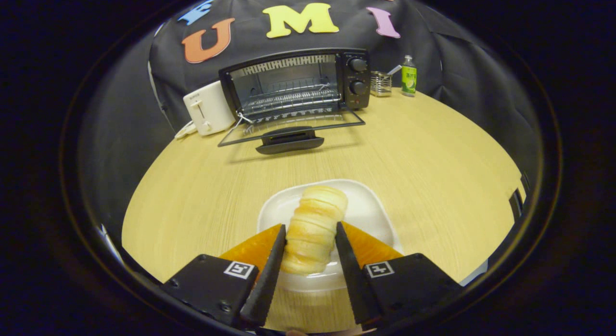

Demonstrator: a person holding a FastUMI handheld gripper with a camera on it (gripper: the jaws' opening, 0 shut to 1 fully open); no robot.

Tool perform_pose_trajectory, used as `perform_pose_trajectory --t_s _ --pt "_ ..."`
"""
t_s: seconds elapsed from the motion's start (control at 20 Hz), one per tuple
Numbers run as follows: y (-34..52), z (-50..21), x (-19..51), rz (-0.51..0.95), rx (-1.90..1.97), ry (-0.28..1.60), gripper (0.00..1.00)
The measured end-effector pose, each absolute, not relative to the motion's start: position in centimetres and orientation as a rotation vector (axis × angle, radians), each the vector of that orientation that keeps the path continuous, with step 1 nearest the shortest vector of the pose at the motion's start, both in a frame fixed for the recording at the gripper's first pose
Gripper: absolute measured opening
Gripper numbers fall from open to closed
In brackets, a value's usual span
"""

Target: Open the toaster oven, put the food inside, and close the toaster oven door.

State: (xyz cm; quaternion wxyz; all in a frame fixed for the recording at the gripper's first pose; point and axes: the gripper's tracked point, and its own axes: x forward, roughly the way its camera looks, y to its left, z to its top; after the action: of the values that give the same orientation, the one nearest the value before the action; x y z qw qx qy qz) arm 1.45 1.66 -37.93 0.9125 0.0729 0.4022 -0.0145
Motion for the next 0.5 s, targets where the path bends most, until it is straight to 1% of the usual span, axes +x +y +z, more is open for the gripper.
perform_pose_trajectory --t_s 0.05,0.15,0.2,0.3,0.4,0.5 --pt "1.6 -38.2 1.4 -0.029 0.155 0.832 0.69" --pt "1.7 -38.0 1.3 -0.03 0.185 0.832 0.55" --pt "1.7 -37.9 1.4 -0.029 0.2 0.831 0.47" --pt "1.8 -37.3 1.6 -0.023 0.224 0.822 0.39" --pt "1.6 -35.7 2.4 -0.012 0.224 0.783 0.37" --pt "1.3 -33.8 3.6 -0.004 0.238 0.743 0.37"
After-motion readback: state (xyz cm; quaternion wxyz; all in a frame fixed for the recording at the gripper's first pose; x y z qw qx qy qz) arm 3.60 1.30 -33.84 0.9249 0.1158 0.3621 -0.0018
